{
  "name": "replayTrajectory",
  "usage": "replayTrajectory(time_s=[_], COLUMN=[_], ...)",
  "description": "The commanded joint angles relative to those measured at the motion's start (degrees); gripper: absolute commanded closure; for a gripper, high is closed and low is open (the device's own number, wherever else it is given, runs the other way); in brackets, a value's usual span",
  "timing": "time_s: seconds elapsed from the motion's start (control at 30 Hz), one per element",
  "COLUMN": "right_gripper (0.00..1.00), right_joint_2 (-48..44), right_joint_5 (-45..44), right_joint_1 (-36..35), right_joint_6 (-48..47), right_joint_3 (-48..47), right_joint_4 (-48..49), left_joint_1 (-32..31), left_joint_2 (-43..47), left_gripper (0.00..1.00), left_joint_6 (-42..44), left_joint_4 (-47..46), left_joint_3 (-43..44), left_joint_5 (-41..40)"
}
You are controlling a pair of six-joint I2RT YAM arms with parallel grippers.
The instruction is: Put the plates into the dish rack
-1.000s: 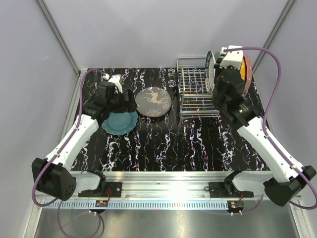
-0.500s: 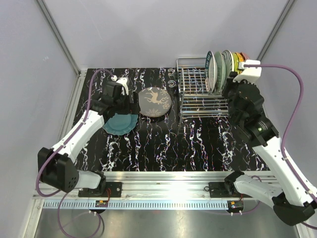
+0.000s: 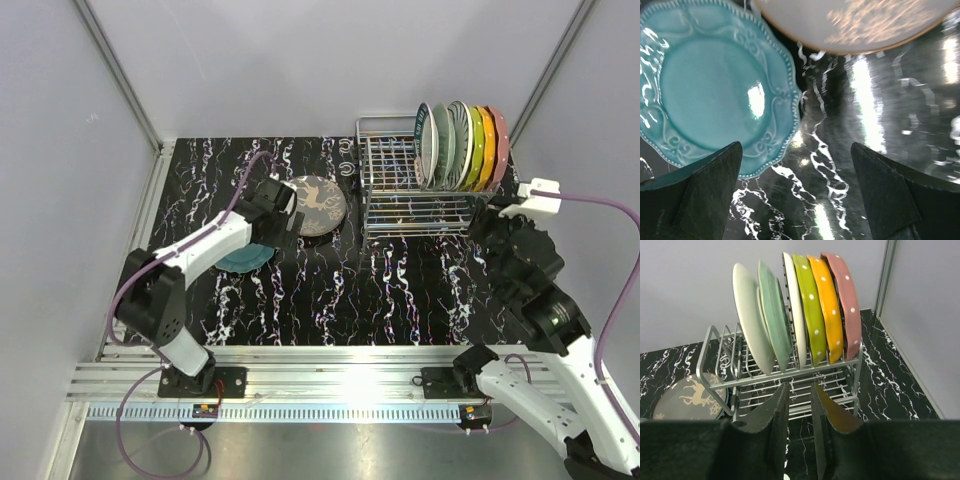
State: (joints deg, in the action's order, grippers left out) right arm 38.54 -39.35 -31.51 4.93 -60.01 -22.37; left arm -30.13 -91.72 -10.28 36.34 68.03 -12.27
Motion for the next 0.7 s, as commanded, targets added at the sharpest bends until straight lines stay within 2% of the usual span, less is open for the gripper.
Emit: replayTrajectory(time_s=[0.0, 0.33, 0.5, 0.67], right_gripper=[0.70, 0.70, 0.69, 0.69], right_joint_2=[-2.0, -4.5, -6.5, -7.2], right_joint_5=[0.8, 3.1, 3.2, 3.8], right_joint_1=[0.3, 0.3, 0.3, 0.3], right_joint_6=[2.5, 4.7, 5.0, 5.4], right_joint_3=[3.6, 5.9, 6.5, 6.5], right_joint_4=[0.4, 0.5, 0.6, 0.3], left_joint_1=[-0.5, -1.2, -1.5, -3.1], left_joint_2=[-2.9, -7.9, -10.7, -13.7], left_gripper=[0.09, 0.12, 0.23, 0.28], left_joint_6=[1.7, 2.6, 2.5, 2.3], left_joint_4=[0.3, -2.1, -3.1, -4.0], left_joint_3=[2.5, 1.4, 1.1, 1.2], left_joint_5=[-4.5, -9.0, -12.7, -17.3])
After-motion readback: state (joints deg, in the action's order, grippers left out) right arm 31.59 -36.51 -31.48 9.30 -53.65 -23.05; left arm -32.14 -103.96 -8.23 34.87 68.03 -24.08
